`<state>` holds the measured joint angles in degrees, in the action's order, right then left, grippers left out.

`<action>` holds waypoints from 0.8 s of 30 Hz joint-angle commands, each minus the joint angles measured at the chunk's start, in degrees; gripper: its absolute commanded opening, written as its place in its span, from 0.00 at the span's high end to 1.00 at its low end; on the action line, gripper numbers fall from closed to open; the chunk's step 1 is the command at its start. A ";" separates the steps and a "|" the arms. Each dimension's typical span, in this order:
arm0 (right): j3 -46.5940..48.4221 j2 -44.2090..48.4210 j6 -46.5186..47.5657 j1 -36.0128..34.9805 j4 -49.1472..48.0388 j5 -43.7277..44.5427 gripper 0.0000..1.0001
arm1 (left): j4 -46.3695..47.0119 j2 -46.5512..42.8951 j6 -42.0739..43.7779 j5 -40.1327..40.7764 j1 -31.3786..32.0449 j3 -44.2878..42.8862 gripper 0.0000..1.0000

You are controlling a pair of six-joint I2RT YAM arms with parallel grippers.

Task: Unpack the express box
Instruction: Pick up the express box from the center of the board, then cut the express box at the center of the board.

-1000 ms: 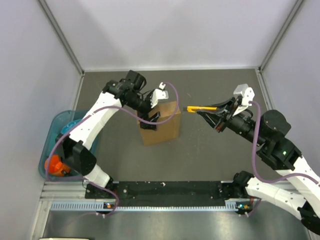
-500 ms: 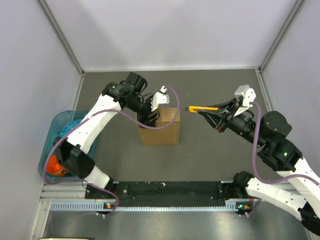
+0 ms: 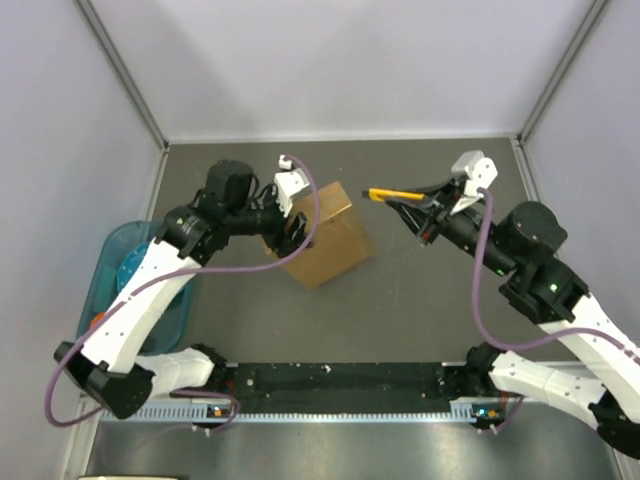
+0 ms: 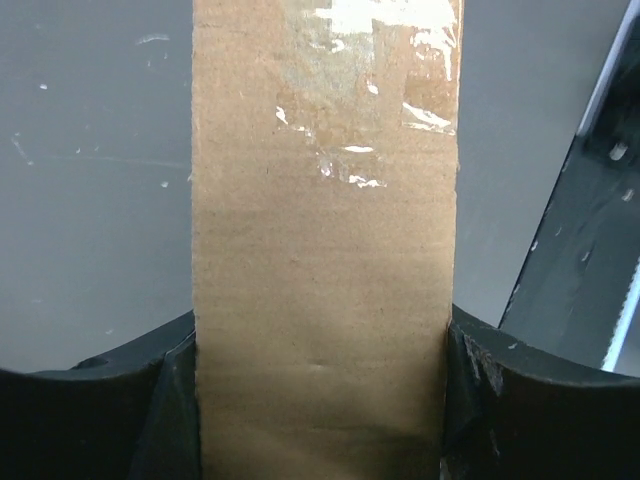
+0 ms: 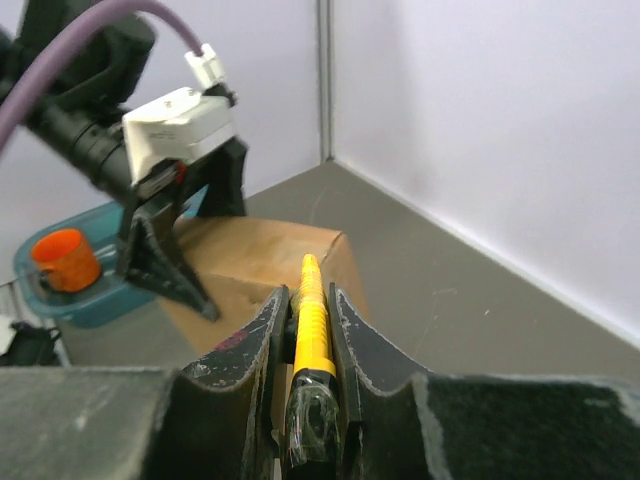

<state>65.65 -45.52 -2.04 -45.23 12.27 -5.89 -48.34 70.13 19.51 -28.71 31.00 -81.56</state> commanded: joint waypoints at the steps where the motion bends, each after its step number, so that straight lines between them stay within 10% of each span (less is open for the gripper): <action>1: 0.11 -1.95 5.38 -0.12 -10.14 2.28 1.00 | 19.20 -7.00 -18.51 -3.90 -1.12 10.16 0.99; 11: -9.21 -1.59 14.43 -3.98 -21.58 2.64 1.00 | 29.77 -16.16 -25.58 -10.82 -11.56 33.56 1.00; 24: -22.93 4.38 19.62 -12.15 -26.86 2.55 1.00 | 15.38 -15.82 2.55 -22.35 -15.18 35.95 1.00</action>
<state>42.76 -43.27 15.07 -54.89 -9.47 -4.54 -24.82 49.82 10.41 -49.89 17.06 -46.11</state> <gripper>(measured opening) 0.183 0.677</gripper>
